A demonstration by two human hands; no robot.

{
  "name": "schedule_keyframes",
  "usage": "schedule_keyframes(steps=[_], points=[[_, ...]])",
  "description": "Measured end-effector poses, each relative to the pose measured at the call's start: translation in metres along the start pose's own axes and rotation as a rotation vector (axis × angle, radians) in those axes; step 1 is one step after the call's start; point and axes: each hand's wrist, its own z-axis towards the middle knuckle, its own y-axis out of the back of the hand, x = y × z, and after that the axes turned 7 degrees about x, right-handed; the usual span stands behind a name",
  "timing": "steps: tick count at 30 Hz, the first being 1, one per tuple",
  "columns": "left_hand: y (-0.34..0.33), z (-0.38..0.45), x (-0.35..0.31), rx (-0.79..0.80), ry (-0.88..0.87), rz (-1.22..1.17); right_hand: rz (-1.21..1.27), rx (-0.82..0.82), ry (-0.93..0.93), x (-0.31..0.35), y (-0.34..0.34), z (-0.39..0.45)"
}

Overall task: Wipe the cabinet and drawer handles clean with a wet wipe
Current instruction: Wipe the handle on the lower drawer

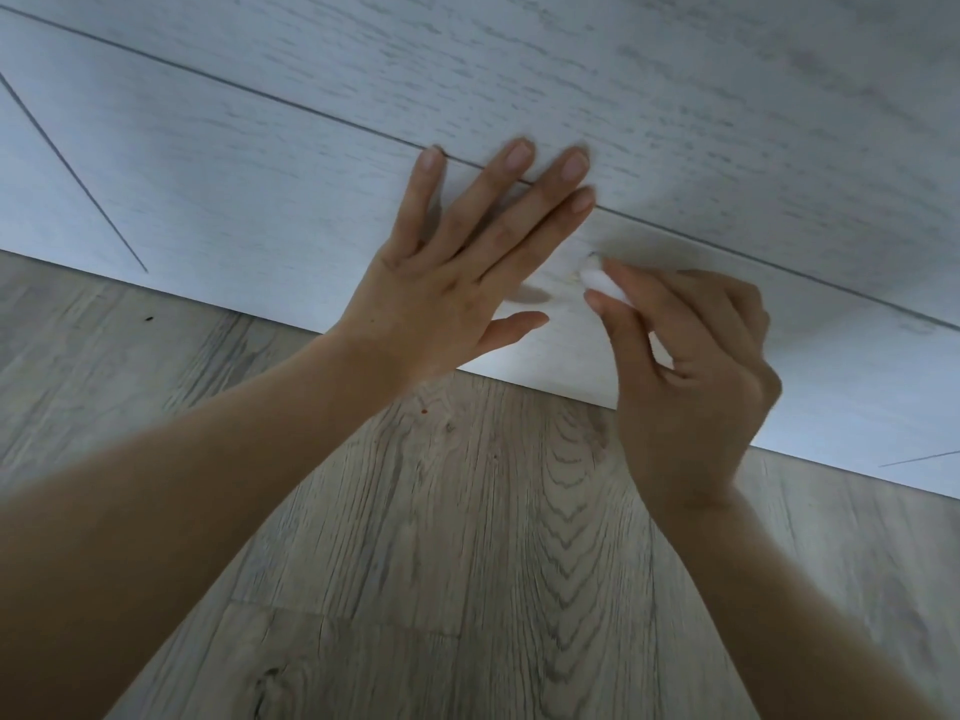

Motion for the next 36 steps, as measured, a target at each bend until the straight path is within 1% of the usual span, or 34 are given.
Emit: schedule_keyframes(steps=[5,9,13,16,18,23,27,33,36], points=[[0.0,-0.001,0.006,-0.014,-0.02,0.007,-0.02,-0.041,-0.024,-0.004,0.007,-0.005],[0.001,0.0,-0.001,-0.002,0.012,0.004,0.007,-0.007,0.019,0.001,0.002,-0.002],[-0.002,0.0,0.003,-0.015,-0.012,0.002,-0.016,-0.015,0.002,-0.006,0.009,-0.004],[-0.002,0.001,-0.001,-0.014,0.014,-0.004,-0.003,-0.01,0.035,0.004,-0.002,0.0],[-0.002,0.001,-0.004,-0.01,0.023,-0.016,0.003,-0.007,0.016,0.005,-0.002,0.0],[-0.002,0.0,0.007,-0.037,-0.027,0.017,-0.012,-0.11,-0.057,0.01,0.007,0.003],[-0.002,-0.001,0.004,-0.039,-0.017,0.035,-0.023,-0.091,-0.058,0.024,-0.011,0.009],[0.001,-0.003,0.012,-0.035,-0.07,0.062,-0.024,-0.11,-0.056,0.011,0.001,-0.004],[0.002,-0.002,0.011,-0.035,-0.077,0.051,-0.028,-0.102,-0.03,0.016,-0.011,0.004]])
